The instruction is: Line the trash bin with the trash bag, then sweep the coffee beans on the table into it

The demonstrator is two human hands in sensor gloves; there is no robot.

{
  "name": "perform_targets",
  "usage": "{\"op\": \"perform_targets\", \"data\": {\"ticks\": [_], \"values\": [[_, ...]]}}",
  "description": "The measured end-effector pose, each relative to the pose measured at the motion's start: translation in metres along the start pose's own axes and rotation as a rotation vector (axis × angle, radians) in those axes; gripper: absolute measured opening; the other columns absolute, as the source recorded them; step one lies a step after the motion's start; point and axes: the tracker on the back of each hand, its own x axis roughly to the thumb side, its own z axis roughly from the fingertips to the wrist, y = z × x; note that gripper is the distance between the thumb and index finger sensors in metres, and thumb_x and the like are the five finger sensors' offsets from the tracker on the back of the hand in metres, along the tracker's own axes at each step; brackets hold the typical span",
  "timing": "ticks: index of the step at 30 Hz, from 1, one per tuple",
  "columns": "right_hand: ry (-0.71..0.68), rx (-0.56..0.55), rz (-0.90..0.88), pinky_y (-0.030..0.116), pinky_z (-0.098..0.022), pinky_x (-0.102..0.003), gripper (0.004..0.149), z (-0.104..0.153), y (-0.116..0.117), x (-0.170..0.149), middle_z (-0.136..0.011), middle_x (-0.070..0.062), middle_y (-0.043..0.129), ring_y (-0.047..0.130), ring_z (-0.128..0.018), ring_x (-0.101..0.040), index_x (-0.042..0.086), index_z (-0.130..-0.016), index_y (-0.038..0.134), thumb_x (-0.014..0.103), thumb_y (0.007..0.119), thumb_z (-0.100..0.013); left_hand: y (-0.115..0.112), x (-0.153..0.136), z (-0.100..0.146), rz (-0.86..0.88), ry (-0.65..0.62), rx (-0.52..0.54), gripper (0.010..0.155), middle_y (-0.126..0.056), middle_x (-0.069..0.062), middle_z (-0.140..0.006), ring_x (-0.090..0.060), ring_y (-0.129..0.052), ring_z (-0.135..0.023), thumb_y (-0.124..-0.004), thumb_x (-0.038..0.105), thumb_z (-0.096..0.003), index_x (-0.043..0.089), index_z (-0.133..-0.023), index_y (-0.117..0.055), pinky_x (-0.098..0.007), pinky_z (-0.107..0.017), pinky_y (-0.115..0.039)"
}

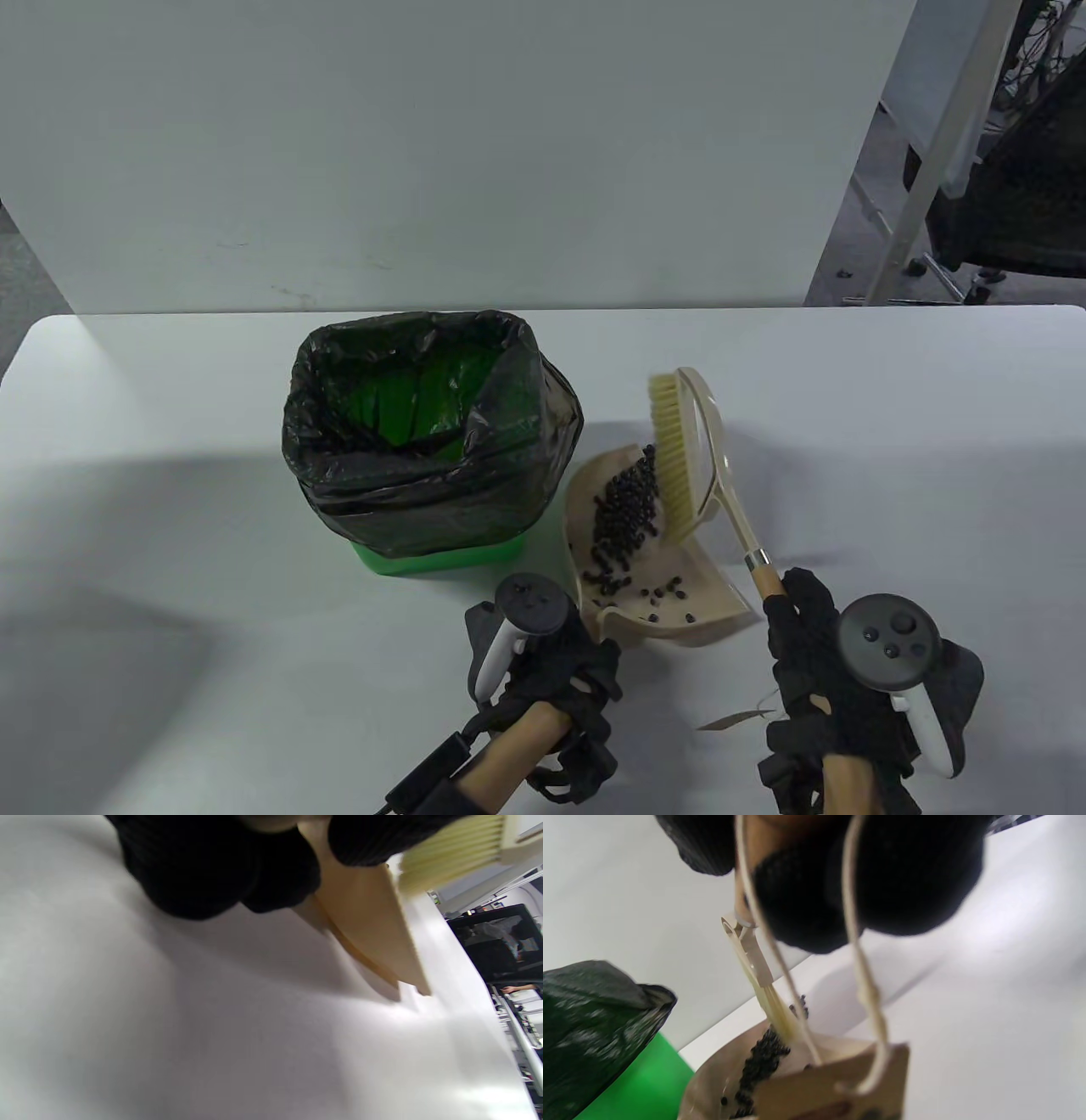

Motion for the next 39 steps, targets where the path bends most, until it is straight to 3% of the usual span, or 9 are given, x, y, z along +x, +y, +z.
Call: {"op": "perform_targets", "data": {"ticks": [6,18,32,39], "values": [[0.049,-0.089,-0.001,0.093,-0.026,-0.034,0.056,-0.011,0.003,-0.012,-0.078,-0.012,0.093,0.100,-0.040,-0.018,0.007,-0.111,0.055,0.039,0.059,-0.065,0.003,-0.003,-0.003,-0.026,-0.018,0.029,0.083,-0.061,-0.013,-0.098,-0.014,-0.096,-0.058,-0.069,0.040,-0.0570,0.002,-0.106,-0.015,-0.035,-0.036,-0.095],[0.117,-0.129,-0.041,0.092,-0.027,-0.035,0.057,-0.039,0.020,-0.038,-0.079,-0.012,0.093,0.100,-0.041,-0.019,0.008,-0.110,0.054,0.040,0.060,-0.064,0.014,-0.013,-0.008,0.085,-0.116,0.003,0.078,-0.059,-0.007,-0.100,-0.010,-0.093,-0.058,-0.063,0.042,-0.0579,0.006,-0.107,-0.013,-0.031,-0.040,-0.093],[0.183,-0.143,-0.143,0.092,-0.028,-0.035,0.057,-0.047,0.022,-0.056,-0.080,-0.011,0.092,0.099,-0.042,-0.019,0.007,-0.110,0.053,0.040,0.059,-0.064,0.026,-0.012,-0.002,0.281,-0.229,-0.032,0.079,-0.058,-0.007,-0.100,-0.008,-0.093,-0.059,-0.063,0.042,-0.0582,0.007,-0.107,-0.012,-0.030,-0.040,-0.094],[0.215,-0.143,-0.198,0.092,-0.029,-0.036,0.057,-0.050,0.020,-0.065,-0.080,-0.011,0.092,0.099,-0.042,-0.020,0.007,-0.110,0.053,0.040,0.059,-0.064,0.033,-0.006,0.003,0.366,-0.362,-0.073,0.079,-0.056,-0.005,-0.102,-0.006,-0.092,-0.060,-0.062,0.043,-0.0592,0.009,-0.107,-0.011,-0.029,-0.042,-0.093]]}}
